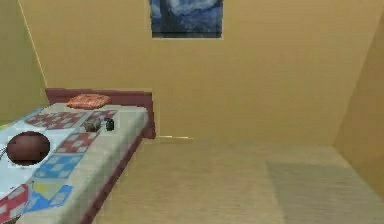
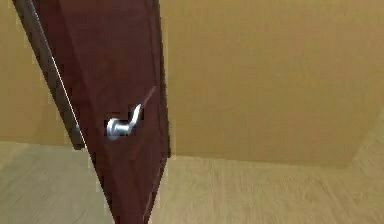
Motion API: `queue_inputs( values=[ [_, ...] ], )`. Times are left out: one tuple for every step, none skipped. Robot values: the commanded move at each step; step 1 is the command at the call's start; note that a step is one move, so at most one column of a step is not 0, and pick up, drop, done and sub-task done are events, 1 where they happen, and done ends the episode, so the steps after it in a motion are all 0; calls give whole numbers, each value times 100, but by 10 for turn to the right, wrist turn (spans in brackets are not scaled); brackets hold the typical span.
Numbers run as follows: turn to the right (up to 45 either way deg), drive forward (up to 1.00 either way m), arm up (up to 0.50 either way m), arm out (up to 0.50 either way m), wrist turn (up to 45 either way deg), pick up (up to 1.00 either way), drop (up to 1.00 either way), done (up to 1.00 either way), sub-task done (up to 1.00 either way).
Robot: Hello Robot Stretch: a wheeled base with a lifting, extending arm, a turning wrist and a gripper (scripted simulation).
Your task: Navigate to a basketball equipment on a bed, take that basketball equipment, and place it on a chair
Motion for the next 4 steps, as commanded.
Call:
queue_inputs(
  values=[
    [0, 100, 0, 0, 0, 0, 0, 0, 0],
    [0, 20, 0, 0, 0, 0, 0, 0, 0],
    [-450, 0, 0, 0, 0, 0, 0, 0, 0],
    [-450, 0, 0, 0, 0, 0, 0, 0, 0]
  ],
)
